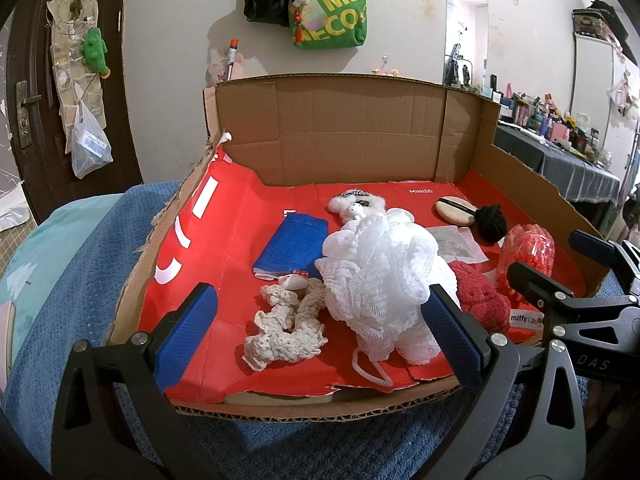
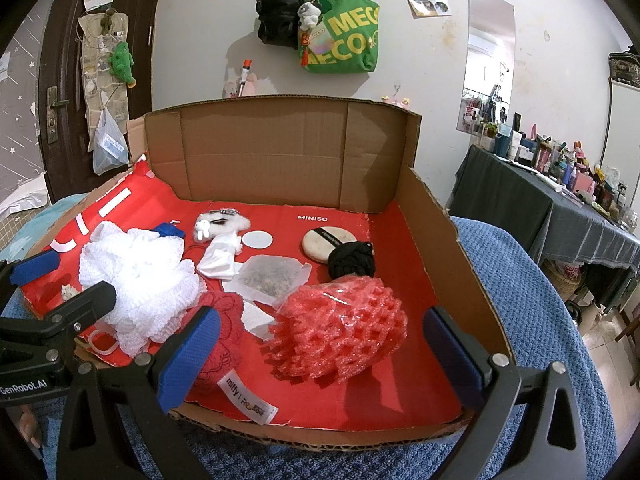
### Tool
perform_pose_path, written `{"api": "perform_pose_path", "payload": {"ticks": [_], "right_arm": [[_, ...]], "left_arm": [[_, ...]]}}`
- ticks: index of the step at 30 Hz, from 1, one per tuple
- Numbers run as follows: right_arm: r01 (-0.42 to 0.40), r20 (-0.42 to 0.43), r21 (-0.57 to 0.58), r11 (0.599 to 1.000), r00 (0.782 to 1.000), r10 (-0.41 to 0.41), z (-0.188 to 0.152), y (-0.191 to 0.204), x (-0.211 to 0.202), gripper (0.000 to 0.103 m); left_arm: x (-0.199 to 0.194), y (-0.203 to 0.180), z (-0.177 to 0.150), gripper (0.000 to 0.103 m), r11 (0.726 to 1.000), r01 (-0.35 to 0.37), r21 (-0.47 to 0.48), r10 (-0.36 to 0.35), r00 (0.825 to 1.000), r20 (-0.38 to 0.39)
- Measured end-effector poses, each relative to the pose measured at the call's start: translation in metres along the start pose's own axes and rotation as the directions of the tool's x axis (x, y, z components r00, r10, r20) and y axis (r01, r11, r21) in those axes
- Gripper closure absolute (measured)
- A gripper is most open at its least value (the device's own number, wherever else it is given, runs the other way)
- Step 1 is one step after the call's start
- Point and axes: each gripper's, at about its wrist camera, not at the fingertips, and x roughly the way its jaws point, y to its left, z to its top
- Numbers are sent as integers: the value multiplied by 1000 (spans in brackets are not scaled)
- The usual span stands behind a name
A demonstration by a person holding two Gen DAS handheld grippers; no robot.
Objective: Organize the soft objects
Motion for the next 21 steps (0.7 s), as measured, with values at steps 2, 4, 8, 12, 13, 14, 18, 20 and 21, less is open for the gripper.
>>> {"api": "perform_pose_path", "payload": {"ticks": [2, 4, 8, 12, 13, 14, 18, 20, 21], "right_arm": [[1, -1, 0, 1000, 1000, -1, 0, 0, 0, 0], [1, -1, -1, 1000, 1000, -1, 0, 0, 0, 0], [14, 24, 5, 1000, 1000, -14, -1, -1, -3, 0], [-5, 38, 7, 1000, 999, 4, 2, 1, -23, 0], [-21, 48, 19, 1000, 999, 20, 2, 0, -33, 0], [-29, 54, 25, 999, 998, 27, 2, 0, -39, 0], [-53, 28, 34, 998, 998, 52, -4, 1, -66, 0], [-59, 12, 35, 998, 998, 59, -11, 1, -81, 0], [-59, -1, 37, 998, 998, 59, -15, 1, -86, 0]], "left_arm": [[0, 1, 0, 0, 1000, 3, -4, -3, 1000, -1], [0, 0, 0, 0, 1000, 5, -5, -5, 1000, 3], [-10, -5, 2, 0, 1000, -2, 8, 2, 1000, 25], [-39, -4, 4, 0, 1000, 23, -18, -22, 999, 41], [-47, -2, 4, 0, 999, 31, -26, -30, 999, 44], [-55, -2, 4, 0, 999, 35, -31, -34, 998, 47], [-88, -1, -2, 0, 1000, 17, -20, -16, 999, 42], [-100, -2, -7, 0, 1000, 8, -18, -7, 999, 32], [-104, -2, -10, 0, 1000, 10, -18, -9, 1000, 23]]}}
